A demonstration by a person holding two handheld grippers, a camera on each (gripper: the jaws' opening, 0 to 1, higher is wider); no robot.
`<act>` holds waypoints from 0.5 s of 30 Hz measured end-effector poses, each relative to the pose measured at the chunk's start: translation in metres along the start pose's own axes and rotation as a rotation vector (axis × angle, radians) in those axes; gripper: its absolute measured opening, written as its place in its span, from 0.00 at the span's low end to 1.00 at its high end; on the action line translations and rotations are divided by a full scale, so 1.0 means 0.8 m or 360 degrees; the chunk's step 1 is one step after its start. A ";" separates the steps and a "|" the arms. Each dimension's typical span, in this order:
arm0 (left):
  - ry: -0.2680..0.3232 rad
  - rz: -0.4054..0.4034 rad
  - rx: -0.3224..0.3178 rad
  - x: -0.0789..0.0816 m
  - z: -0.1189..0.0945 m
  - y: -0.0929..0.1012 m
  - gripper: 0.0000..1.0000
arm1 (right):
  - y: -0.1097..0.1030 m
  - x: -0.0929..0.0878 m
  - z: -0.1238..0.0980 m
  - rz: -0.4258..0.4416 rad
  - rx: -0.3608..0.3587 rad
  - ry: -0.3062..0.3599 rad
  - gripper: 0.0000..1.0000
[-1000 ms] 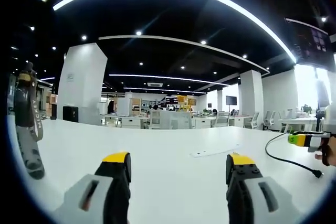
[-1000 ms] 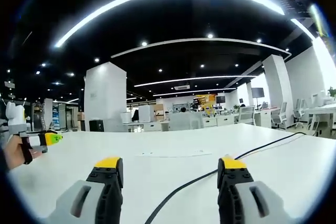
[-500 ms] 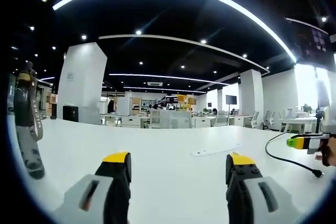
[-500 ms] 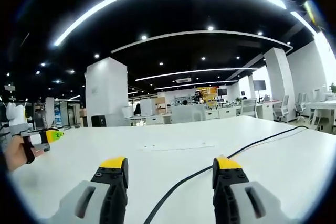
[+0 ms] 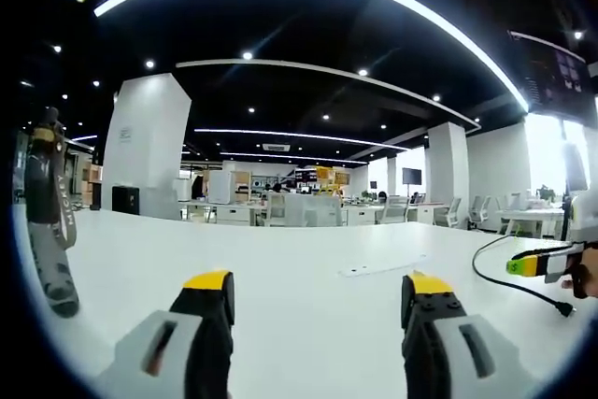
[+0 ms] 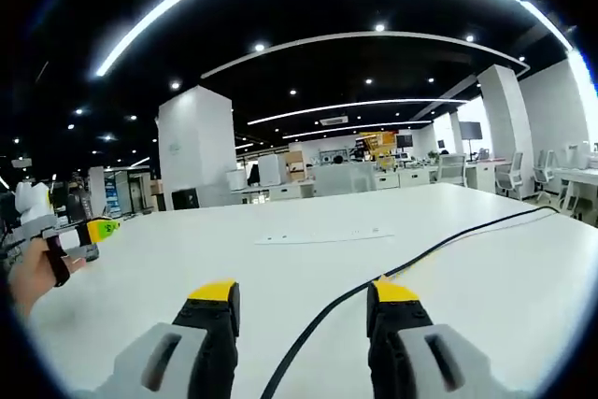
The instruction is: Find the data cable on the table. Grasp the USB connector end of the cable and insert it into the USB port on the table
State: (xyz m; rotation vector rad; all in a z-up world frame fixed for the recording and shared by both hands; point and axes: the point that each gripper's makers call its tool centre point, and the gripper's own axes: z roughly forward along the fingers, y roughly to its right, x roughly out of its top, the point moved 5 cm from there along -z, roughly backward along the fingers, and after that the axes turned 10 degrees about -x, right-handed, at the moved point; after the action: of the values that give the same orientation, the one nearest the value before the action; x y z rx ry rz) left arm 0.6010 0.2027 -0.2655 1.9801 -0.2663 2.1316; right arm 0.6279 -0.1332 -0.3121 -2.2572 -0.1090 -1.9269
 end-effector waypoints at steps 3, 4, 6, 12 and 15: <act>-0.0004 0.0001 -0.0003 0.000 0.000 0.001 0.73 | -0.005 -0.009 0.002 -0.0033 0.0026 -0.0066 0.54; -0.0005 0.0001 -0.0004 -0.001 0.000 0.001 0.73 | -0.006 -0.010 0.003 -0.0042 0.0031 -0.0080 0.54; -0.0005 0.0001 -0.0005 0.000 0.000 0.001 0.73 | -0.008 -0.013 0.003 -0.0055 0.0041 -0.0104 0.52; -0.0007 -0.0001 -0.0004 -0.001 0.000 0.000 0.73 | -0.011 -0.019 0.002 -0.0035 0.0069 -0.0156 0.45; -0.0009 -0.0016 -0.0009 -0.002 0.000 0.000 0.72 | -0.012 -0.024 0.003 -0.0034 0.0076 -0.0194 0.43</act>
State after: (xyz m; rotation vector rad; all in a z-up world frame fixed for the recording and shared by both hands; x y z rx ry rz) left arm 0.6011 0.2024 -0.2667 1.9806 -0.2627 2.1172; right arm 0.6252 -0.1222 -0.3303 -2.3500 -0.1934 -1.7762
